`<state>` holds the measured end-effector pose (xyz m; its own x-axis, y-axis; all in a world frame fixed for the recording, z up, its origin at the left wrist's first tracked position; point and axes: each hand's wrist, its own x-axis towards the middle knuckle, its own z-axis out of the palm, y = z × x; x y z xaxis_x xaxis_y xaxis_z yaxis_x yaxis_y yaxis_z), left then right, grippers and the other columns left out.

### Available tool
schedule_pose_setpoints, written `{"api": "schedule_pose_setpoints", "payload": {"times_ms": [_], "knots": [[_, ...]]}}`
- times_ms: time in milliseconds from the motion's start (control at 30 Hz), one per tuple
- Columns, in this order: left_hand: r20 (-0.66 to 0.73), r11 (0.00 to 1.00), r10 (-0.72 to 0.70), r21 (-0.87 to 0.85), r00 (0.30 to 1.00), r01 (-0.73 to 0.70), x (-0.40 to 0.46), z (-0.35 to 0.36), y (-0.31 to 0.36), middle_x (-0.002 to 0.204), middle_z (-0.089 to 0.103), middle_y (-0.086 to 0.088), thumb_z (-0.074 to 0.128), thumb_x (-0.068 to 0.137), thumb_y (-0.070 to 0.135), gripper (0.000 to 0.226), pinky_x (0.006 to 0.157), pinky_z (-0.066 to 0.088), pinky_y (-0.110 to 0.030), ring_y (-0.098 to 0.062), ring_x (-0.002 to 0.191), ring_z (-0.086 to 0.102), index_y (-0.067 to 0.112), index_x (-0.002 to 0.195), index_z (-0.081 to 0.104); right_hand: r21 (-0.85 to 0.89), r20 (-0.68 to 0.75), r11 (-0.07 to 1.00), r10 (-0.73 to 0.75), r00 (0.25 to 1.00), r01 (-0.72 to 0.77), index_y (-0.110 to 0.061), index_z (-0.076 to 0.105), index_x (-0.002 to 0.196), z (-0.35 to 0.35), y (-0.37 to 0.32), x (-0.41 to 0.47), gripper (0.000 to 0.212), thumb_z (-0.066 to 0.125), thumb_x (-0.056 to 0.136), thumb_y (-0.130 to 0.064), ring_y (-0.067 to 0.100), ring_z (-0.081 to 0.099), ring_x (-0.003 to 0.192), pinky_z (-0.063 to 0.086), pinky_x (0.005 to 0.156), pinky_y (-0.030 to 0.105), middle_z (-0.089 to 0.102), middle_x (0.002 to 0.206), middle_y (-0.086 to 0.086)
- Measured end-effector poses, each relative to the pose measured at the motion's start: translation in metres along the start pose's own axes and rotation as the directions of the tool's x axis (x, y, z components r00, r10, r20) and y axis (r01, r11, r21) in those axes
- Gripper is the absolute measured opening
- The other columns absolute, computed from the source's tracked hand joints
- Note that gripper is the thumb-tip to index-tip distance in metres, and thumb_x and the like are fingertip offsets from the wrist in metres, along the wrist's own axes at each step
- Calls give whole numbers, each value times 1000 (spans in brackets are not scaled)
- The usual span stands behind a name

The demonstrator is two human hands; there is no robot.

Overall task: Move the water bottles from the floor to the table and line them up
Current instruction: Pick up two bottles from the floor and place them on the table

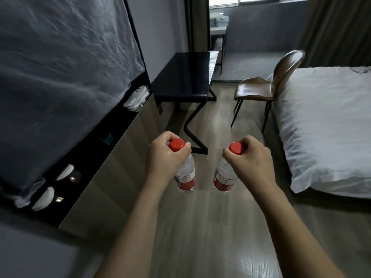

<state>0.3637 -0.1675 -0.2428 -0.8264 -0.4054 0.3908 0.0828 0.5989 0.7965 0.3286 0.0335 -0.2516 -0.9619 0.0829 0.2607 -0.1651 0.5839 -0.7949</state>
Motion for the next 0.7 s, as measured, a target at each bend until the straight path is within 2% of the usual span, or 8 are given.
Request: {"api": "schedule_pose_setpoints", "payload": {"times_ms": [133, 267, 400, 600, 700], "knots": [[11, 1000, 2, -31, 1000, -2, 44, 39, -3, 60, 60, 10, 73, 70, 38, 23, 57, 51, -29, -8, 59, 59, 21, 68, 57, -7, -28, 999, 41, 999, -42, -29, 49, 68, 9, 15, 51, 23, 69, 68, -40, 5, 53, 57, 34, 49, 21, 54, 61, -10], [34, 998, 10, -54, 999, -9, 92, 83, -10, 61, 60, 9, 75, 73, 34, 22, 52, 46, -17, -3, 56, 56, 21, 67, 58, -32, -20, 997, 69, 997, -70, -26, 51, 65, 23, 42, 109, 21, 68, 66, -38, 6, 53, 56, 33, 48, 23, 54, 59, -9], [45, 999, 15, -42, 999, -13, 146, 129, -11, 59, 59, 6, 79, 76, 25, 22, 55, 47, -20, -4, 56, 56, 18, 69, 60, -22, 1, 999, 45, 999, -45, -24, 50, 63, 30, 61, 177, 24, 69, 65, -38, 9, 52, 55, 34, 48, 24, 53, 58, -7], [35, 996, 81, -32, 996, -80, 239, 191, 12, 63, 61, 8, 76, 76, 27, 21, 55, 45, -13, -2, 58, 57, 19, 70, 59, 14, -17, 1000, 7, 1000, -7, -27, 47, 66, 29, 70, 284, 25, 68, 68, -40, 8, 52, 56, 37, 50, 24, 53, 59, -8], [4, 996, 70, -49, 998, -69, 280, 220, 16, 65, 61, 11, 74, 74, 33, 19, 57, 47, -18, -4, 60, 59, 23, 69, 59, 19, -20, 999, 30, 999, -30, -28, 49, 68, 33, 77, 333, 22, 66, 67, -41, 11, 56, 61, 43, 53, 29, 56, 63, -8]]}}
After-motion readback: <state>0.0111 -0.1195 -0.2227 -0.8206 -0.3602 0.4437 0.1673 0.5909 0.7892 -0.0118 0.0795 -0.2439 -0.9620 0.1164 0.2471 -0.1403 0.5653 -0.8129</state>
